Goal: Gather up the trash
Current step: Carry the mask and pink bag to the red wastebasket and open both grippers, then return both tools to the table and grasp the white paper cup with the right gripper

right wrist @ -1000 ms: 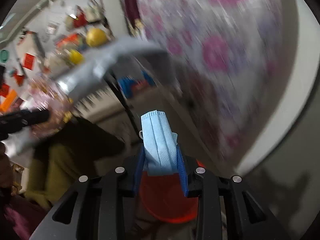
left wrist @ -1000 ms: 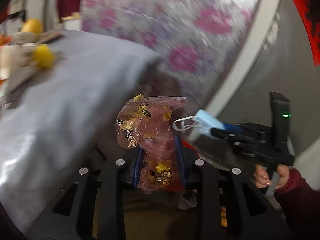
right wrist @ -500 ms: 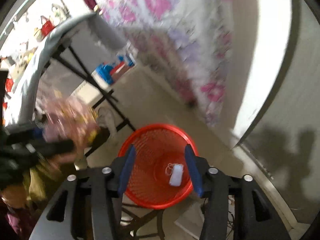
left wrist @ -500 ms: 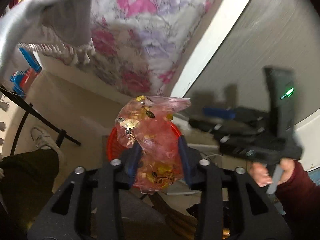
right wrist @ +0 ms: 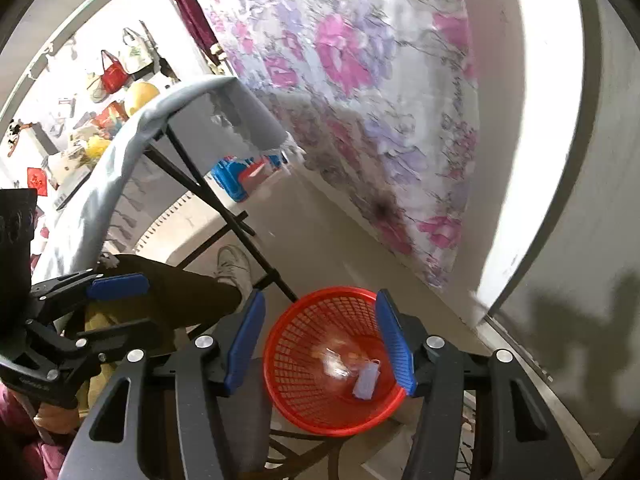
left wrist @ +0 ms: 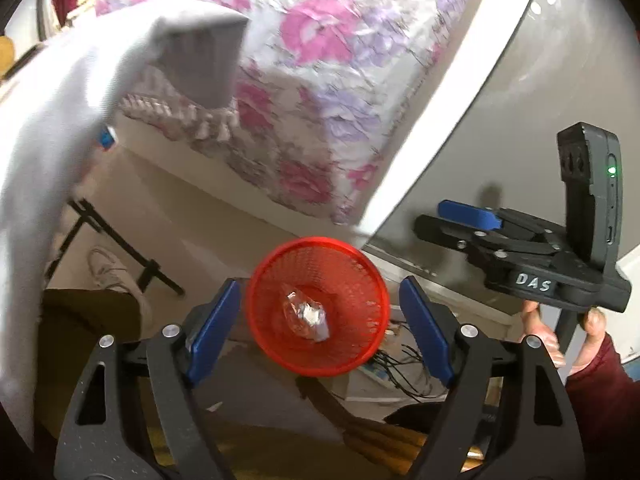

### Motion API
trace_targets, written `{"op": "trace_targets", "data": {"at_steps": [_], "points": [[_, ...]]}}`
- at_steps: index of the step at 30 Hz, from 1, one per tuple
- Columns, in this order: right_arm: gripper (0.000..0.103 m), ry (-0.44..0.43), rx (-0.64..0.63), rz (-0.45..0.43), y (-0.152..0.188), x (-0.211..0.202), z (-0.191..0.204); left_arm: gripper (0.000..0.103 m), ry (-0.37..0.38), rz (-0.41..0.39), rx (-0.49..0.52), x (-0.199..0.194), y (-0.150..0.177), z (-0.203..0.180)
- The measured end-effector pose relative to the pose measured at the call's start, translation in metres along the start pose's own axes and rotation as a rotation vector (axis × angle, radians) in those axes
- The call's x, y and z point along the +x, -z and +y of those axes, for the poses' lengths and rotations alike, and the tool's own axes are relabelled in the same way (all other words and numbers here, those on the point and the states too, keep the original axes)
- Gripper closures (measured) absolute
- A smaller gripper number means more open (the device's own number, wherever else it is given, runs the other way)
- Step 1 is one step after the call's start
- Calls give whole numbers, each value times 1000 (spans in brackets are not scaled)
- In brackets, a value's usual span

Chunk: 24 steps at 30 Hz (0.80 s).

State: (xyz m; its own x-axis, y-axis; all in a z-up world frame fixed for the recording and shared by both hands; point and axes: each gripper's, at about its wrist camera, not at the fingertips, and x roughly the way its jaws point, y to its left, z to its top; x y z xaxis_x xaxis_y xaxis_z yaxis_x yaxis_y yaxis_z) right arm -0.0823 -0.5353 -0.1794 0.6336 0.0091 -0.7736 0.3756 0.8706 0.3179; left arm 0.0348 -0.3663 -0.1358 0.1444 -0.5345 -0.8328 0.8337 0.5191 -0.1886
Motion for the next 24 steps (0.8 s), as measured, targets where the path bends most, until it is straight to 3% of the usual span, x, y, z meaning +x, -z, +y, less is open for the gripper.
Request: {"op": "trace_targets", "data": {"at_steps": [7, 13, 24], "points": [[43, -50, -59, -42, -5, -12, 30, 24, -106, -106, -69, -43, 16, 32], [38, -114, -140, -75, -16, -23, 76, 20, -188, -247, -157, -99, 32, 58], [29, -335, -307, -96, -48, -30, 207, 17, -400, -417, -407, -199, 83, 155]]}}
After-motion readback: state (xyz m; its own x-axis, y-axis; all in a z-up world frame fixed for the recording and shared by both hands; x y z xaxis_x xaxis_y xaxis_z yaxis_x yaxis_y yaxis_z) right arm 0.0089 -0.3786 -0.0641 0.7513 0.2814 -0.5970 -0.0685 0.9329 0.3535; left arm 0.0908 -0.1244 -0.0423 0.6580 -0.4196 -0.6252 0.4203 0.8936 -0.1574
